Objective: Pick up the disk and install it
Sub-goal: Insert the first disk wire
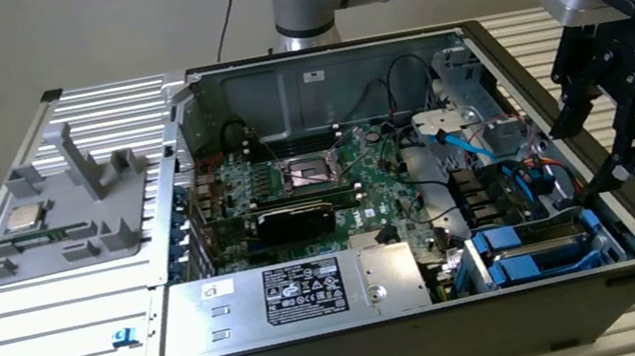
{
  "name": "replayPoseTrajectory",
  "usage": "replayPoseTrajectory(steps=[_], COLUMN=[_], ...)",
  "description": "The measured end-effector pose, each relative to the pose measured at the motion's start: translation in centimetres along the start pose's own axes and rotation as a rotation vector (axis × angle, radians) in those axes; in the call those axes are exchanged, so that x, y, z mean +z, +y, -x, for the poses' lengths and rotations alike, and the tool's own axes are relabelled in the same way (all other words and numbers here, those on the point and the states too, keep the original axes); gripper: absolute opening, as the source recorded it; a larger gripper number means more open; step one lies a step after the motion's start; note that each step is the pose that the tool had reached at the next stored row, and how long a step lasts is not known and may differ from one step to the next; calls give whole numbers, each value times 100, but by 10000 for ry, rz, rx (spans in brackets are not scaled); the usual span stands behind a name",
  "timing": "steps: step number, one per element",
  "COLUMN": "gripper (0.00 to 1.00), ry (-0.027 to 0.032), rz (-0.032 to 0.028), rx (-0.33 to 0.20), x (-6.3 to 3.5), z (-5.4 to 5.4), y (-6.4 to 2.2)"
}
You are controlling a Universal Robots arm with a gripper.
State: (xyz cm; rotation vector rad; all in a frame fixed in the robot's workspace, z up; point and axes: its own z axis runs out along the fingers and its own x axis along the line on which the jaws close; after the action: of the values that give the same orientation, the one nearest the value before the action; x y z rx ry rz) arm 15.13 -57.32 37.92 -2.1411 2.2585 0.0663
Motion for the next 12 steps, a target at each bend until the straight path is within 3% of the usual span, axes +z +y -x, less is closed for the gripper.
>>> replayPoseTrajectory(steps=[12], gripper=[65], ry=[-2], rz=[-28], rx=[355], x=[112], z=[83], y=[-10])
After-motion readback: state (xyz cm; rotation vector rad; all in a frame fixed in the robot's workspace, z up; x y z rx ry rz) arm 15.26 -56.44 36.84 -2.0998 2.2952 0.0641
